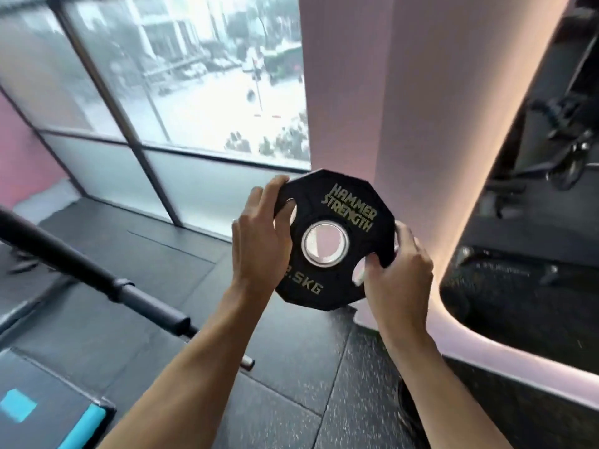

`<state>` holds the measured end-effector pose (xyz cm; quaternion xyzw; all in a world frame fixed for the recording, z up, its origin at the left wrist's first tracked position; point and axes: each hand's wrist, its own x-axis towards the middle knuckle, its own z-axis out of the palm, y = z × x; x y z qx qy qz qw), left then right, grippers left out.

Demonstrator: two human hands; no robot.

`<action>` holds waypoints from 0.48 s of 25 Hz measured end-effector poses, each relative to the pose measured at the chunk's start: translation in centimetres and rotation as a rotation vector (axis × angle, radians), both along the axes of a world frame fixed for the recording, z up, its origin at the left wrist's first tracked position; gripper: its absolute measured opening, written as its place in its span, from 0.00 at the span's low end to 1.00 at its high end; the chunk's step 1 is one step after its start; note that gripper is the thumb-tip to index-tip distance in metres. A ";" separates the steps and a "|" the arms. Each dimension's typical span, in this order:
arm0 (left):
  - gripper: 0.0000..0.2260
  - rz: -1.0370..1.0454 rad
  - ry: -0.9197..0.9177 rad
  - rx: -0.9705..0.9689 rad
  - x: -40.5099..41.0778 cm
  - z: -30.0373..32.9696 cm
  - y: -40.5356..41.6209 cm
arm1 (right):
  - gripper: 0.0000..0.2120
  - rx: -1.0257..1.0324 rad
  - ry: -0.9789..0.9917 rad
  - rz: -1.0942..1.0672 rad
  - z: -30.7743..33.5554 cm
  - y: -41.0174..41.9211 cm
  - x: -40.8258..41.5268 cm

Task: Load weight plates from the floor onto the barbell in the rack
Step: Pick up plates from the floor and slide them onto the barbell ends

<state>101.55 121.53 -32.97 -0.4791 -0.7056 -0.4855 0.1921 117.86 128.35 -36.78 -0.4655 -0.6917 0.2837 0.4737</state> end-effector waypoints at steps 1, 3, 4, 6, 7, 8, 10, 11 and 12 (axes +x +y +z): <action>0.14 0.010 0.045 0.032 0.5 3.7 -2.0 | 0.22 0.023 0.026 0.037 3.0 -1.4 0.1; 0.14 0.045 0.161 0.050 1.3 10.3 -6.8 | 0.17 0.032 0.039 0.122 8.6 -4.8 0.5; 0.15 0.072 0.236 0.043 1.7 13.1 -9.3 | 0.15 0.024 0.024 0.166 11.4 -6.7 0.6; 0.15 0.124 0.395 0.019 2.3 18.4 -14.4 | 0.19 0.063 -0.010 0.280 17.4 -10.6 1.0; 0.16 0.139 0.458 -0.011 2.6 20.8 -16.8 | 0.24 0.142 -0.003 0.349 20.5 -12.5 1.0; 0.16 0.149 0.514 -0.051 3.0 23.2 -19.4 | 0.28 0.226 0.022 0.449 23.9 -14.7 1.0; 0.17 0.121 0.579 -0.139 3.7 27.0 -24.0 | 0.30 0.293 0.041 0.722 29.5 -18.5 0.8; 0.17 0.109 0.569 -0.183 4.3 28.6 -26.4 | 0.29 0.313 0.000 0.838 31.7 -20.3 0.8; 0.17 0.110 0.524 -0.224 4.8 30.0 -28.5 | 0.28 0.335 -0.058 0.919 33.3 -22.0 0.7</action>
